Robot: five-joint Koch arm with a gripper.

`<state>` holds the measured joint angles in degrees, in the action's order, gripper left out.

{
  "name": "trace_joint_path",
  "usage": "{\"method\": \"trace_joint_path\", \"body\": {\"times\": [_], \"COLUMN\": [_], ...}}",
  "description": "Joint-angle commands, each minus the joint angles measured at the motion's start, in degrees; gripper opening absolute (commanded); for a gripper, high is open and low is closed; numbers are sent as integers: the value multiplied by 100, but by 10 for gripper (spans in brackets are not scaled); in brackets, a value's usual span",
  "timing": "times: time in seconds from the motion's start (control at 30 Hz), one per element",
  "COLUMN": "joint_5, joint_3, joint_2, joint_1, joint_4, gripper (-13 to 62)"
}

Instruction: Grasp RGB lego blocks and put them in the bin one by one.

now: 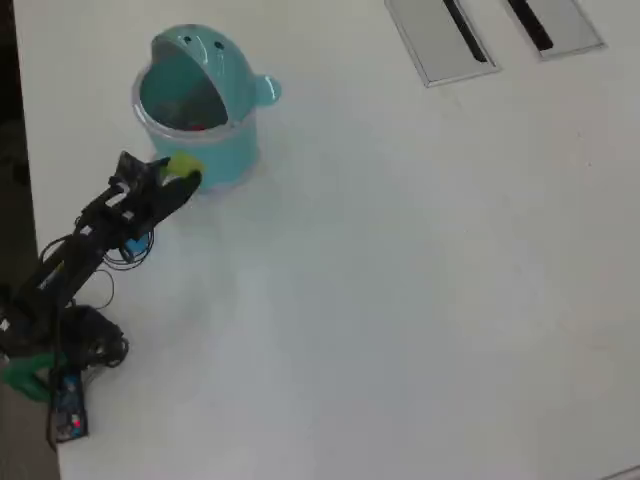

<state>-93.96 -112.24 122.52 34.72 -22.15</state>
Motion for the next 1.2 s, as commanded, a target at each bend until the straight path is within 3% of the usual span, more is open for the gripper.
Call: {"method": "trace_joint_path", "body": {"times": [0.0,0.17,0.27,0.67,0.93,1.17], "joint_5": [18,9,-88,-352,-264,-457], "joint_3": [562,1336,1828,3296,2285,2522], "joint_2": [88,-448,-1380,-3955,-3850,-3779], "joint_1": [132,1178,1749,1564,1556,1424], "joint_4": [510,940,1441,2610,3313,3111], "gripper": [121,101,100,105,115,237]}}
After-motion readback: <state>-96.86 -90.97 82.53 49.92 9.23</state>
